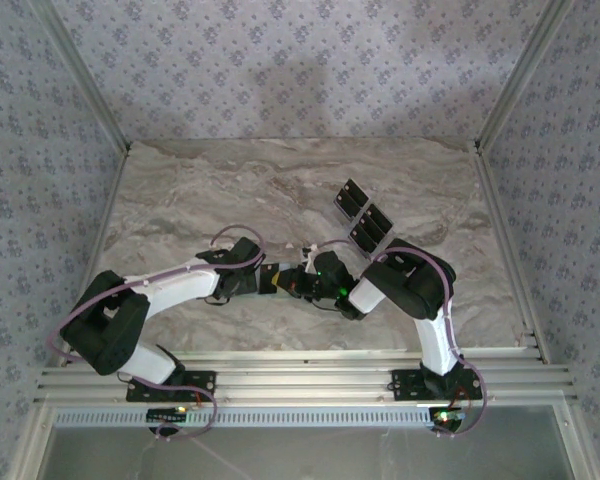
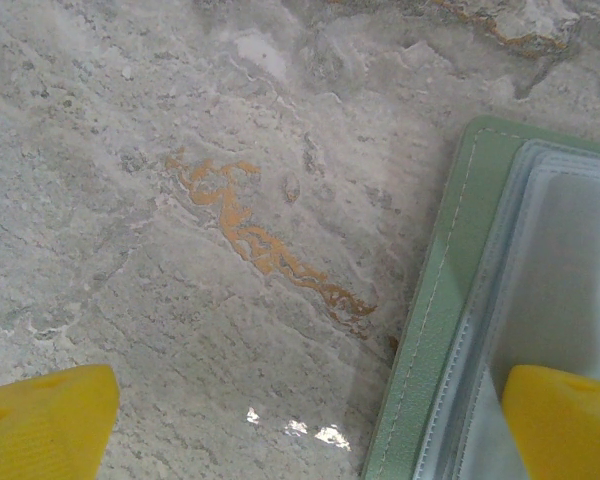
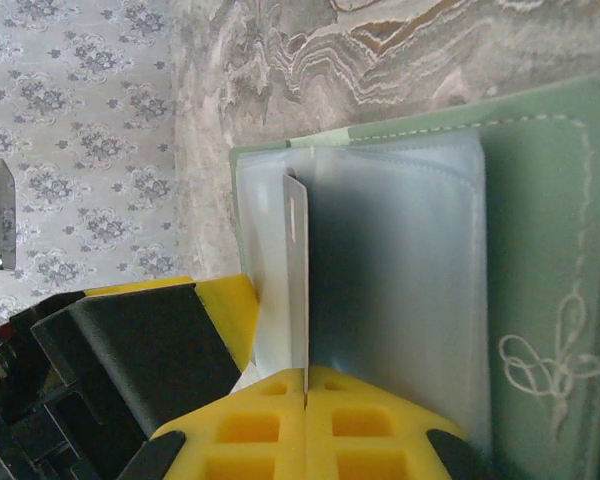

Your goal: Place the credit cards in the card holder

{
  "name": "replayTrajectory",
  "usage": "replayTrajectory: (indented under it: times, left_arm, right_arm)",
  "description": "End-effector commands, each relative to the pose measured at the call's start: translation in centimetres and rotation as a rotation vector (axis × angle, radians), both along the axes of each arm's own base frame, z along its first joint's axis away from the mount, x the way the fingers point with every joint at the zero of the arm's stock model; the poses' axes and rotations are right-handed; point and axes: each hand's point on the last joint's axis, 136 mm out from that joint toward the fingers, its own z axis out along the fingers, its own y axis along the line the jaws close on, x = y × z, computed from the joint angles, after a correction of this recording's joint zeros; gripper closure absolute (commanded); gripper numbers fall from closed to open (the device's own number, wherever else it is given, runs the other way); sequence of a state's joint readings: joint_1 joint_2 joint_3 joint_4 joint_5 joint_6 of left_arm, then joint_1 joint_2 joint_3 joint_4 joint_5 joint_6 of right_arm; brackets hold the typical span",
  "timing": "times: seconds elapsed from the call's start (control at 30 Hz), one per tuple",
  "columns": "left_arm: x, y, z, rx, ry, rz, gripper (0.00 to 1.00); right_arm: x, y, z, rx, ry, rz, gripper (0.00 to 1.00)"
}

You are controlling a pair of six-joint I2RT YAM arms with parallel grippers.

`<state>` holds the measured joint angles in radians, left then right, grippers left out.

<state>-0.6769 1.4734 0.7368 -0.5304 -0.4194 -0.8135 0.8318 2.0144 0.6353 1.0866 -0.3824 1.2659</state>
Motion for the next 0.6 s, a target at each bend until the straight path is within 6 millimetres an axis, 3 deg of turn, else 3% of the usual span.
replayTrajectory:
  times: [0.0, 0.57]
  left_arm:
    - [-2.6, 2.4, -1.6, 0.109, 0.115, 0.002, 0.01]
    - [-2.7, 2.4, -1.7, 0.109, 0.119, 0.003, 0.01]
  right_arm:
    - [-1.2, -0.8, -3.3, -0.081, 0.104, -0.009, 1.00]
    - [-1.0, 0.4, -4.0, -0.085, 0.143, 0.000, 1.00]
